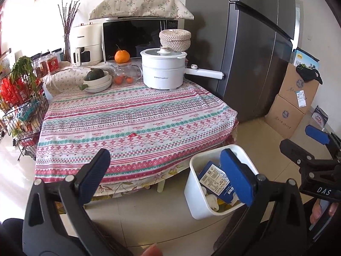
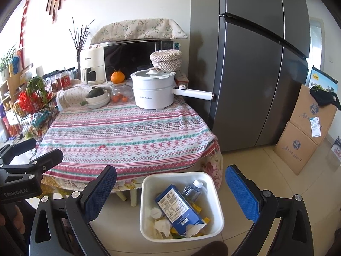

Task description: Collect trash

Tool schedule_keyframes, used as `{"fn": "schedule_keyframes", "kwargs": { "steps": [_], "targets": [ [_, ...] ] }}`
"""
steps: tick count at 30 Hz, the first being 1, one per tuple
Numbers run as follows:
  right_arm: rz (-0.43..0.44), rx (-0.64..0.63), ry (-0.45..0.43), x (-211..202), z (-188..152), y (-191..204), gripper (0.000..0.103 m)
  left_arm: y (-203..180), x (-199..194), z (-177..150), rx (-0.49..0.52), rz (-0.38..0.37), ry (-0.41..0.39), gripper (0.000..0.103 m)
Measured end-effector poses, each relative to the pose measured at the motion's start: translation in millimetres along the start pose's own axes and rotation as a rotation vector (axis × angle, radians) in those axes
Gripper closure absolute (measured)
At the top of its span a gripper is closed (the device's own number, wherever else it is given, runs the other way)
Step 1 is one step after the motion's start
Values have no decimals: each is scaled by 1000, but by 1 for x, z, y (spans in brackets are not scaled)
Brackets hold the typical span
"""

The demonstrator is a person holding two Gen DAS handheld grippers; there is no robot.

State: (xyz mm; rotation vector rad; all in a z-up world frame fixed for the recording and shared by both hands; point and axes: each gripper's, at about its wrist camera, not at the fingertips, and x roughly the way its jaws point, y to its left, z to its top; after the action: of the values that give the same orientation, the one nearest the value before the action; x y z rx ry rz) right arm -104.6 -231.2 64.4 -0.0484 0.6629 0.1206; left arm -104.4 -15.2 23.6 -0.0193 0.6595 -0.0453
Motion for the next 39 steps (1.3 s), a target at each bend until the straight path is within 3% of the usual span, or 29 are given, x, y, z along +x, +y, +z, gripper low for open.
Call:
{"fn": "schedule_keyframes", "kwargs": {
  "steps": [39],
  "targets": [
    [-6,16,-12,-2,1,-3,0,4,3,-2,2,-6,22,1]
  ]
}}
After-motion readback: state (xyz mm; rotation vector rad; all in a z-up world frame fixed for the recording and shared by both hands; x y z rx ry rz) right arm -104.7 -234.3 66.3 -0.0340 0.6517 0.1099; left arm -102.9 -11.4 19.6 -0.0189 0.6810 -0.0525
